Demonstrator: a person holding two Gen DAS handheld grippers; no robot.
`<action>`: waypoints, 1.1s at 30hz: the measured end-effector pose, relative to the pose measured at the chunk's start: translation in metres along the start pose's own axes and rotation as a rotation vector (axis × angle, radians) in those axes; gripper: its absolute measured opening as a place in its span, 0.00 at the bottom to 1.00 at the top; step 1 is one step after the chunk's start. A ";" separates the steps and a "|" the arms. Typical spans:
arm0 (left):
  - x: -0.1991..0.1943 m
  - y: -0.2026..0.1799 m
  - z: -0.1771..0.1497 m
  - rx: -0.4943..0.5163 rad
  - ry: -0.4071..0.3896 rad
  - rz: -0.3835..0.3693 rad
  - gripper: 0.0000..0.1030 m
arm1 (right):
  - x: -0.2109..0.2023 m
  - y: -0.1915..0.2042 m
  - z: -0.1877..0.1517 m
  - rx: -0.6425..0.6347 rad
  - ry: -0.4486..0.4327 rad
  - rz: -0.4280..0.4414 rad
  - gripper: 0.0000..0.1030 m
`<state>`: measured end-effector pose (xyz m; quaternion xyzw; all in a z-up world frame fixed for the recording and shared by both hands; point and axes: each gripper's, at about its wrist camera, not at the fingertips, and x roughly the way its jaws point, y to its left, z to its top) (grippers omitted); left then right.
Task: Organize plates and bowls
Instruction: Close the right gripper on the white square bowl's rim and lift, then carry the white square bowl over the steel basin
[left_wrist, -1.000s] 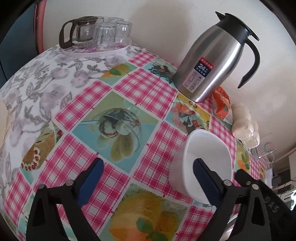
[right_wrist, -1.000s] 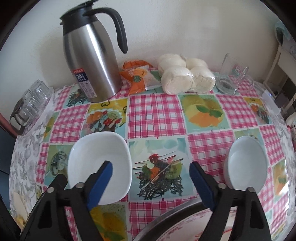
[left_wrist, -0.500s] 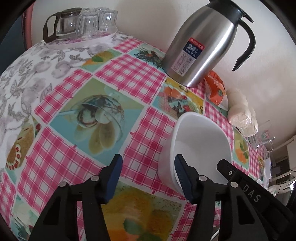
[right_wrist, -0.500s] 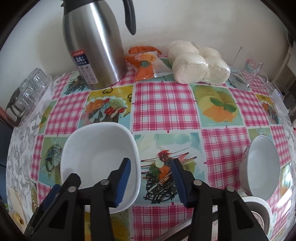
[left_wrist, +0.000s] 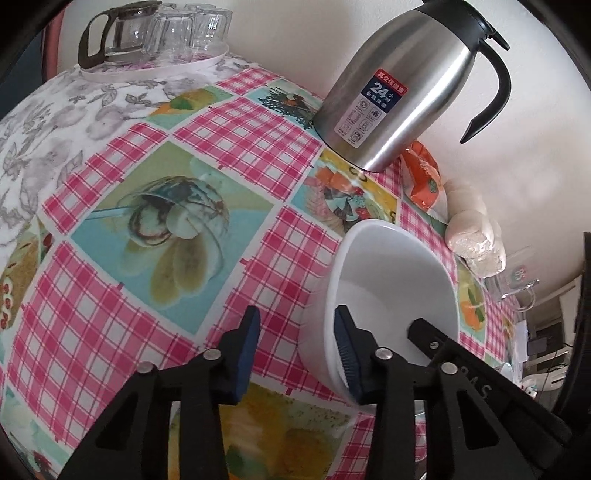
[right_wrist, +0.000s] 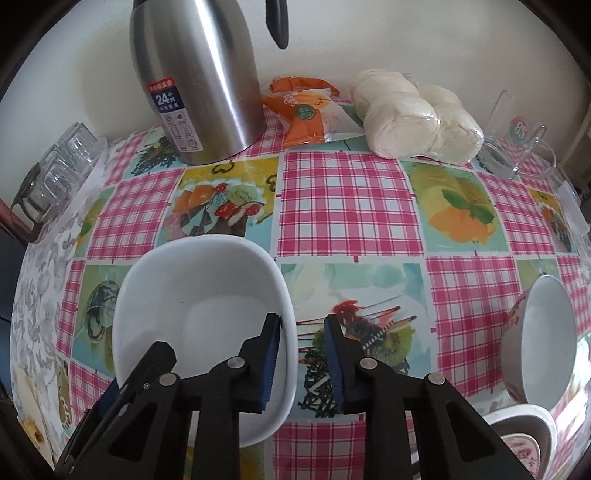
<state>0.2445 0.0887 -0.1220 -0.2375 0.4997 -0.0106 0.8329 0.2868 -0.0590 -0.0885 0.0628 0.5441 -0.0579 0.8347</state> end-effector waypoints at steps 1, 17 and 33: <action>0.000 -0.001 0.000 0.002 0.002 -0.018 0.33 | 0.002 -0.001 0.000 0.004 0.004 0.008 0.27; -0.014 0.000 0.001 0.007 0.016 -0.076 0.19 | -0.006 -0.001 -0.012 0.032 0.022 0.116 0.12; -0.100 -0.042 0.003 0.137 -0.127 -0.101 0.19 | -0.097 -0.014 -0.016 0.040 -0.159 0.189 0.12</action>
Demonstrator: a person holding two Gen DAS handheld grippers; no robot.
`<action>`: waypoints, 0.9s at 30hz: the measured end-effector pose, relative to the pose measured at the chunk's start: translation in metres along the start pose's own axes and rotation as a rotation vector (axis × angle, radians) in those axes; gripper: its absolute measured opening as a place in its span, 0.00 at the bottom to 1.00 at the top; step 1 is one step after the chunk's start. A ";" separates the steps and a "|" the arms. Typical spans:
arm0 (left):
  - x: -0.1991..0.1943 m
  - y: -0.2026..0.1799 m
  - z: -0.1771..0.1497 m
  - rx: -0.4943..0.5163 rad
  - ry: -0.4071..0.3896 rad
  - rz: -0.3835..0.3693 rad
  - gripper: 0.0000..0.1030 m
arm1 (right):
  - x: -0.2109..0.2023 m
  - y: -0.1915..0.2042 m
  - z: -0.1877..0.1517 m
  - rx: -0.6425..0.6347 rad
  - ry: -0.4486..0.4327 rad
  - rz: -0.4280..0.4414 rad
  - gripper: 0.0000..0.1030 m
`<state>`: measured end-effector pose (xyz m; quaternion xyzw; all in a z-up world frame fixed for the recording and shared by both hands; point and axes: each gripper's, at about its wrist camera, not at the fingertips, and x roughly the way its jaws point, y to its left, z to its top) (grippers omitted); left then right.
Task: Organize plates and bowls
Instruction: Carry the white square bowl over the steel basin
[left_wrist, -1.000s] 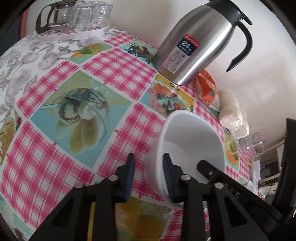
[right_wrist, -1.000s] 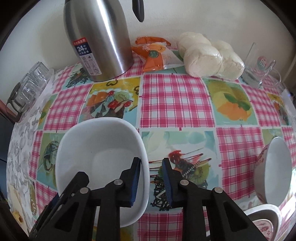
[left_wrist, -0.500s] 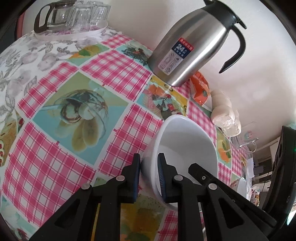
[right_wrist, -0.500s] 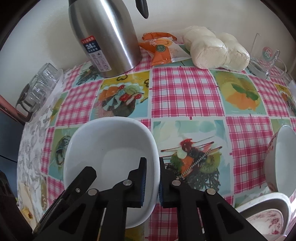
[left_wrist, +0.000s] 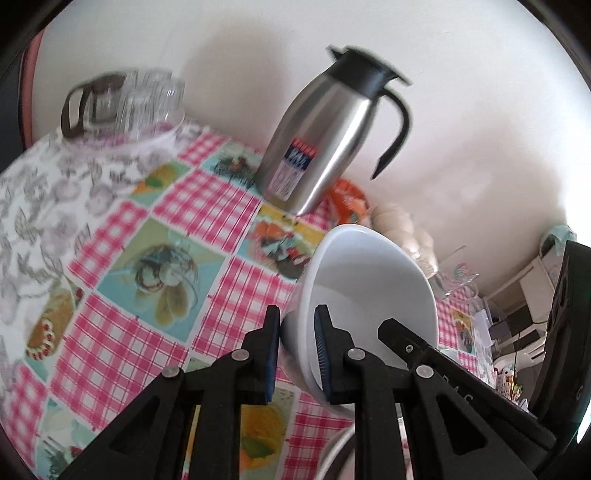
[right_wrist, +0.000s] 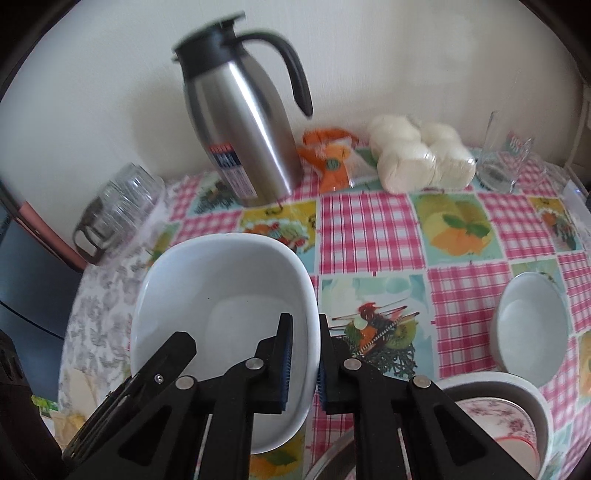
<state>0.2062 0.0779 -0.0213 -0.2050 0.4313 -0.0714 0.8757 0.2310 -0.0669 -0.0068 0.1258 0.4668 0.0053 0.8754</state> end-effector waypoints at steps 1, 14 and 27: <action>-0.007 -0.004 0.000 0.010 -0.010 -0.003 0.19 | -0.006 -0.001 0.000 0.001 -0.012 0.004 0.12; -0.084 -0.059 -0.014 0.123 -0.109 -0.041 0.19 | -0.105 -0.032 -0.010 0.005 -0.155 0.040 0.12; -0.116 -0.088 -0.043 0.189 -0.113 -0.053 0.19 | -0.147 -0.065 -0.041 0.055 -0.198 0.089 0.12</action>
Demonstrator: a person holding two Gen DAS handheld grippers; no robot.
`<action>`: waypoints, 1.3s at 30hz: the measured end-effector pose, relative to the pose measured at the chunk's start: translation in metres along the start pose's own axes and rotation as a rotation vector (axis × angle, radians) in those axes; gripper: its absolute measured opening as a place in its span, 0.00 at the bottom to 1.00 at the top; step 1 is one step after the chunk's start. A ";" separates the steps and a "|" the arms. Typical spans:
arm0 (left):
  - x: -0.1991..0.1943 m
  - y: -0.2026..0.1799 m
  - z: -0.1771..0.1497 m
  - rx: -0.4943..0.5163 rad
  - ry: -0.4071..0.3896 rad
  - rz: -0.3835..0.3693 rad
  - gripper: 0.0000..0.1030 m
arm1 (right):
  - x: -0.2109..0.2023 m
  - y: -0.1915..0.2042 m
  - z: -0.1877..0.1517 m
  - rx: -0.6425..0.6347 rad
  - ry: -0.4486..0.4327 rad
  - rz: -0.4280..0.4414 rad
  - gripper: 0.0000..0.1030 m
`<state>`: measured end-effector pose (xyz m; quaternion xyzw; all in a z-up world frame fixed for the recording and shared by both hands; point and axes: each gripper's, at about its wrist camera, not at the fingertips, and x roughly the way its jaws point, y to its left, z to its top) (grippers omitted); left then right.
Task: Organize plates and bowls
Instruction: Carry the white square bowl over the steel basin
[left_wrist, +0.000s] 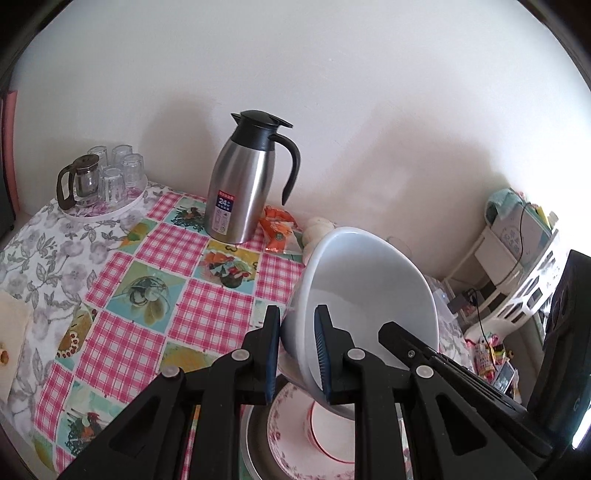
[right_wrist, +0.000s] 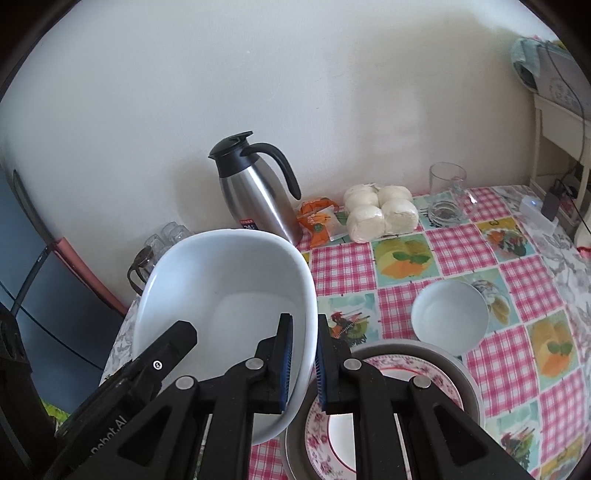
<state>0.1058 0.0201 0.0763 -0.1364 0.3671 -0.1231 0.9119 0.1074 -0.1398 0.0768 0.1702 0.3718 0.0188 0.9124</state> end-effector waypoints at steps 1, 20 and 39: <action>0.000 -0.003 -0.002 0.006 0.004 0.001 0.19 | -0.001 -0.004 -0.003 0.010 0.002 0.002 0.12; 0.017 -0.057 -0.036 0.133 0.086 0.036 0.19 | -0.016 -0.070 -0.038 0.106 -0.009 -0.008 0.13; 0.026 -0.095 -0.053 0.214 0.126 0.057 0.19 | -0.028 -0.107 -0.045 0.158 0.010 -0.010 0.13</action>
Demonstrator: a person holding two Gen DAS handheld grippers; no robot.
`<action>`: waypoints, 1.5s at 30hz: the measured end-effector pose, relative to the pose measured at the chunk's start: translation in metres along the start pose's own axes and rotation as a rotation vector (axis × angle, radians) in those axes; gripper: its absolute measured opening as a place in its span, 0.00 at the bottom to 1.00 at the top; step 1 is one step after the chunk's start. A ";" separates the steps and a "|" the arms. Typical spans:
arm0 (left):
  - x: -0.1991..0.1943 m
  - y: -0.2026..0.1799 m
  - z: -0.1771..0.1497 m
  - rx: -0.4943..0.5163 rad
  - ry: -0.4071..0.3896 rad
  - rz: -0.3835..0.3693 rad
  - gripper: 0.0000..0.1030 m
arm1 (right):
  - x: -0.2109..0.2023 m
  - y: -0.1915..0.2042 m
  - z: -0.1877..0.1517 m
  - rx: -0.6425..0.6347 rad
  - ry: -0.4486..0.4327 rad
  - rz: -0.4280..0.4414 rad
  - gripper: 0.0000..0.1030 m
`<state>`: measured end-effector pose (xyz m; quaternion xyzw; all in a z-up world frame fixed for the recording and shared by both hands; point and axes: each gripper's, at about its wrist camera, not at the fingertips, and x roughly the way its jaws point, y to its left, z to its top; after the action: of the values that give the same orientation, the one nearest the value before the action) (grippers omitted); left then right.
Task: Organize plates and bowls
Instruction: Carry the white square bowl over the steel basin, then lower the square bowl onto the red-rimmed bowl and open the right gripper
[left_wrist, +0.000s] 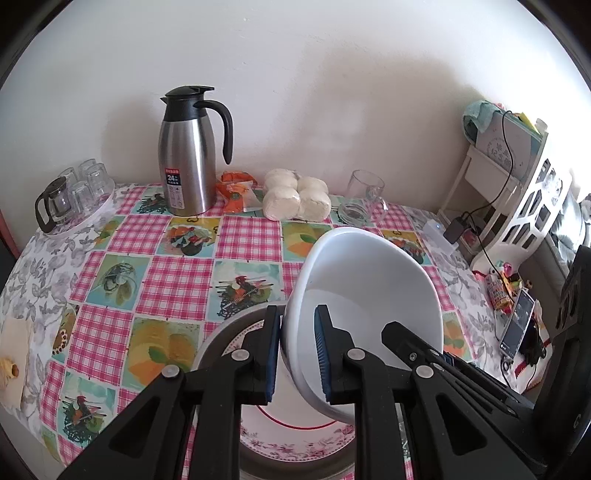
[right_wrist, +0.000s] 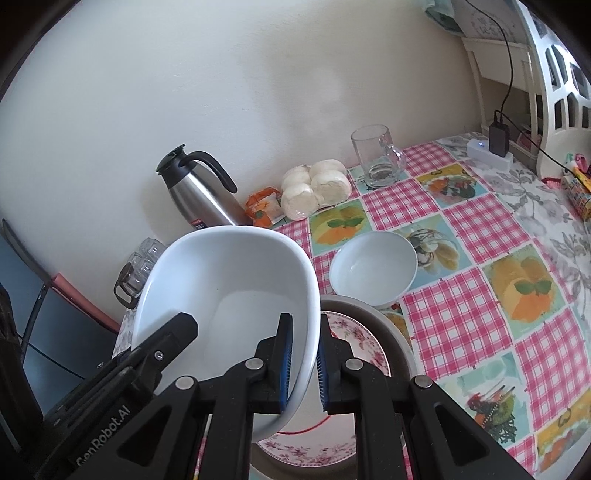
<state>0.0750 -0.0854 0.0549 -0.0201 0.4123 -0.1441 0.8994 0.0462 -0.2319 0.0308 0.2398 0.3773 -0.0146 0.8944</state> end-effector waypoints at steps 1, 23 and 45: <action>0.002 -0.001 -0.001 0.001 0.004 -0.002 0.19 | 0.000 -0.001 0.000 0.000 0.001 -0.002 0.14; 0.033 0.008 -0.013 -0.033 0.141 0.000 0.19 | 0.026 -0.012 -0.012 -0.025 0.115 -0.063 0.14; 0.053 0.021 -0.023 -0.054 0.225 0.022 0.19 | 0.043 -0.012 -0.022 -0.037 0.204 -0.074 0.15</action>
<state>0.0958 -0.0780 -0.0023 -0.0235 0.5145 -0.1244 0.8481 0.0600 -0.2262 -0.0171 0.2094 0.4752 -0.0159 0.8544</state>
